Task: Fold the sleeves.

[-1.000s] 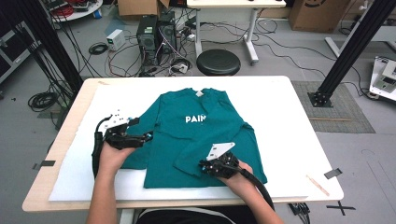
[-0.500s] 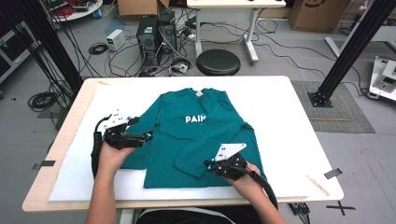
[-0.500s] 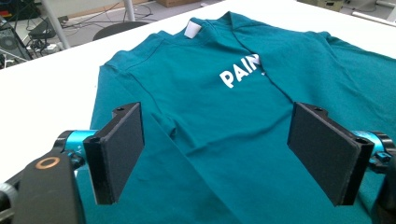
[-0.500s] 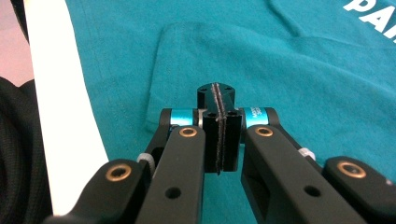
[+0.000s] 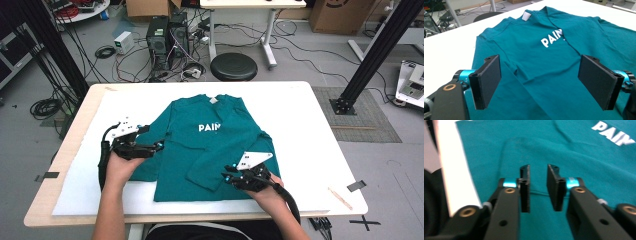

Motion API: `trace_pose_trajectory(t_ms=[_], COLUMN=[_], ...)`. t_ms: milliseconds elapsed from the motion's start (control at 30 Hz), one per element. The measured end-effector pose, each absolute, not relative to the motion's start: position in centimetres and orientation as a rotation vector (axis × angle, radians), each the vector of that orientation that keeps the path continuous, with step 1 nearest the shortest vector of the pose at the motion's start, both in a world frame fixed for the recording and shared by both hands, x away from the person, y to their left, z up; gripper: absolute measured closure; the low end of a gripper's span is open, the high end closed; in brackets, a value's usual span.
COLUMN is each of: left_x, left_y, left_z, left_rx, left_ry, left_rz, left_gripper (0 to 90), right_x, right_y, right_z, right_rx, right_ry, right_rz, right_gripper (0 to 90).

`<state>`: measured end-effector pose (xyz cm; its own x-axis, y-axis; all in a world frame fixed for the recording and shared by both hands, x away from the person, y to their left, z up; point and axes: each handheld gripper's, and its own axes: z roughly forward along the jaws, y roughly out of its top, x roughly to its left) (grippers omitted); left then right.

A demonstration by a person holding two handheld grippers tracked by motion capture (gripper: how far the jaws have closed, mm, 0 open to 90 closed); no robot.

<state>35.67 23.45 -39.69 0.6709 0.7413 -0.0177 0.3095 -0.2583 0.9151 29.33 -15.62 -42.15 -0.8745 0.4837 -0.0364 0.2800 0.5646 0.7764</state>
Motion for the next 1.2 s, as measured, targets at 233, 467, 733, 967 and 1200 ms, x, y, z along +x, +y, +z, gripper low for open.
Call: trace_pose_trajectory(t_ms=[233,467,733,967,1200], left_x=[35.7,35.8,35.7,35.7,35.7], left_y=[23.5,23.5,23.5,23.6,23.7], left_z=[-39.6,-39.8,-39.7,-39.7,-39.6], left_rx=[1.842,1.848,1.844,1.844,1.849], left_ry=[0.830,0.834,0.834,0.834,0.833], left_rz=[0.521,0.519,0.522,0.526,0.525], left_gripper=[18.8,18.8,18.9,18.8,18.8], right_x=[29.8,30.0,29.6,29.2,29.4], right_y=[-14.1,-12.7,-13.1,-13.9,-14.9], right_z=[-43.7,-44.7,-44.2,-43.7,-42.5], right_rx=[0.623,0.591,0.590,0.612,0.648], right_ry=[2.623,2.664,2.667,2.661,2.532], right_rz=[1.181,1.107,1.107,1.135,1.210], right_gripper=[61.7,83.6,89.9,79.7,46.0])
